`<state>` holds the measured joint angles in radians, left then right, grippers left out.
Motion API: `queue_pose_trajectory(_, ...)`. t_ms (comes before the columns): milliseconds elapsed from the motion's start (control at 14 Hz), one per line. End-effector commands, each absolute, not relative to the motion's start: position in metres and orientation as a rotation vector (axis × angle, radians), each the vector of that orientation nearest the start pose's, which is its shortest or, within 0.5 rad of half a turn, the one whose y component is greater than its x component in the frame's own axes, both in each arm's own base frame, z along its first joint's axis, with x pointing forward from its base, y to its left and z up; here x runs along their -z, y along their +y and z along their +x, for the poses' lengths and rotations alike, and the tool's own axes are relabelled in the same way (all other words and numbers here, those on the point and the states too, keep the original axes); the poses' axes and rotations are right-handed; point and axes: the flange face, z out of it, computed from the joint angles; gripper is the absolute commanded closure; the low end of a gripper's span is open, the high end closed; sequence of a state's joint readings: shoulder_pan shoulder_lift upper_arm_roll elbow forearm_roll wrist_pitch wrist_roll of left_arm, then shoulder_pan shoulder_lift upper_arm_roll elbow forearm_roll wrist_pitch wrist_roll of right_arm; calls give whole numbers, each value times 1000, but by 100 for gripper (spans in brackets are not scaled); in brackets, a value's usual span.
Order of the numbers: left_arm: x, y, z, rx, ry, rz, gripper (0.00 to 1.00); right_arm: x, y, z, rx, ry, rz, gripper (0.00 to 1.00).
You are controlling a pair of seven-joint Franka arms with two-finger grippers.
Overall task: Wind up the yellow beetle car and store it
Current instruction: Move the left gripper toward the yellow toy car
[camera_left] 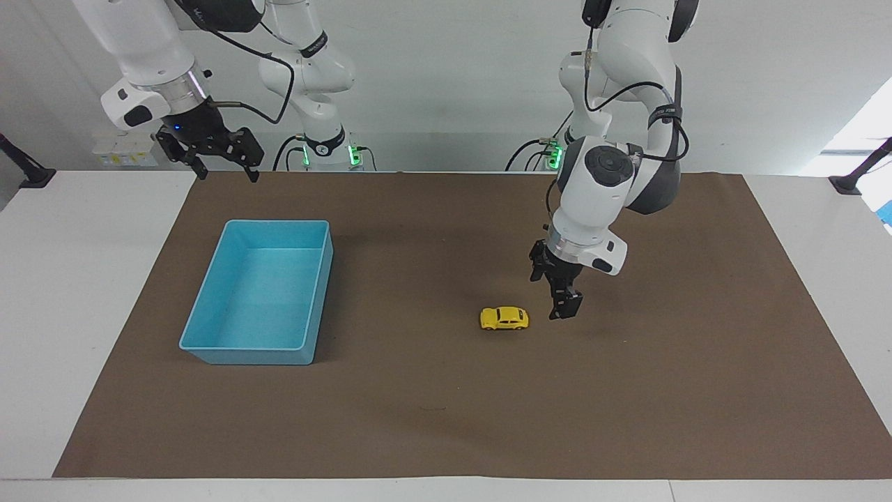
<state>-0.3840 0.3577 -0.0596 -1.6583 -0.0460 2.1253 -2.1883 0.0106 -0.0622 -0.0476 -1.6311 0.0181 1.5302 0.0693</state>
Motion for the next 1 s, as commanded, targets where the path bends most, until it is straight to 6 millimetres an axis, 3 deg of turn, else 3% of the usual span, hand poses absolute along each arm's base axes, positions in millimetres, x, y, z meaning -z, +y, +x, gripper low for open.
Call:
queue_pose_trajectory(0,-401,-307,606,53,2346,1897,0,-628,-18,532,-66,179,-3103,0)
queue_pose_trajectory(71,-394,-309,608,51,2344,1887,0,-628,-18,532,-66,179,-3103,0)
queue_pose_trajectory(143,-367,-323,603,62,2377,1915,0,-628,-18,532,-66,182,-3103,0)
queue_pose_trajectory(285,-350,-343,612,70,2386,1917,0,-629,-18,531,-63,179,-3103,0)
queue_pose_trajectory(927,-326,-350,603,79,2387,1939,0,-628,-18,532,-66,182,-3103,0)
